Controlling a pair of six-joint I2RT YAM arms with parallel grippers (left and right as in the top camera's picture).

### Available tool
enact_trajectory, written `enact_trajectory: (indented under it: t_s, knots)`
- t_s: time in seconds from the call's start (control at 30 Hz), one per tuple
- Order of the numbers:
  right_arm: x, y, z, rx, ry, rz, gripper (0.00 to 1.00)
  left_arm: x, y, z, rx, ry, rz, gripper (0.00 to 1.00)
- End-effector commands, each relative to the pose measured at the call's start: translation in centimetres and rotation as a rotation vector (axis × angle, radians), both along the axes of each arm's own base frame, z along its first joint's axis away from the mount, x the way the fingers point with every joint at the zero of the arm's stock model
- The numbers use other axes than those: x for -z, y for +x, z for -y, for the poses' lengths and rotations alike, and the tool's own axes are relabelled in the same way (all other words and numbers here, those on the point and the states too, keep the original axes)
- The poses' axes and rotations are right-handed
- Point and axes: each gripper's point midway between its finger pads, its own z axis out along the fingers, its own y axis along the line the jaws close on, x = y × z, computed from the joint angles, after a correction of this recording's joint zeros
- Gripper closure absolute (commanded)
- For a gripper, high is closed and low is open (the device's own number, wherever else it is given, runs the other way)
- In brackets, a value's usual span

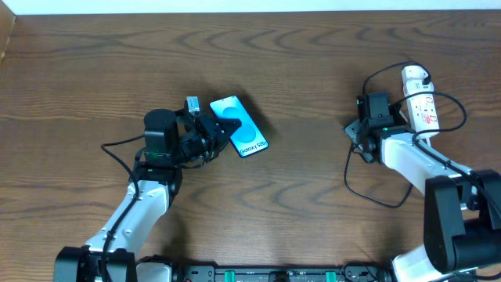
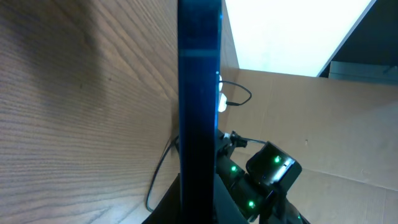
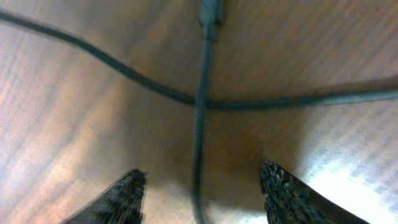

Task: Plug charger to phone and switch on socket
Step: 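Move the right gripper to the black cable and grasp near its USB-C plug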

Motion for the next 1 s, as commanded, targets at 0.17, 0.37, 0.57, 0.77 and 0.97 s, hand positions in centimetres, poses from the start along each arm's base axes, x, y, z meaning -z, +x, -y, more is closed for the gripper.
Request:
enact_trajectory:
  t_s: [0.17,0.37,0.57,0.77,0.97]
  knots:
    - [2.7,-0.9,-0.8,-0.044,0.04,-0.084,0.9,-1.5,0.3,0.3,0.026,-0.002,0.058,0.93]
    - [1.1,-0.7,-3.8,-0.324,0.103,-0.057,0.99,-1.4,0.3,0.3,0.026,-0.001,0.052,0.92]
    - [-4.1,-0.9,-4.9,-0.499,0.028,0.046,0.99,-1.1,0.1,0.3,0.03,0.009,0.044,0.92]
    - [-5.3,-3.4,-10.5,-0.901,-0.096,0.065,0.99,-1.1,0.1,0.3,0.03,0.009,0.044,0.92]
    - [-2.6,-7.2,-12.8,-1.013,-0.09,-0.06,0.99,-1.1,0.1,0.3,0.03,0.008,0.044,0.92]
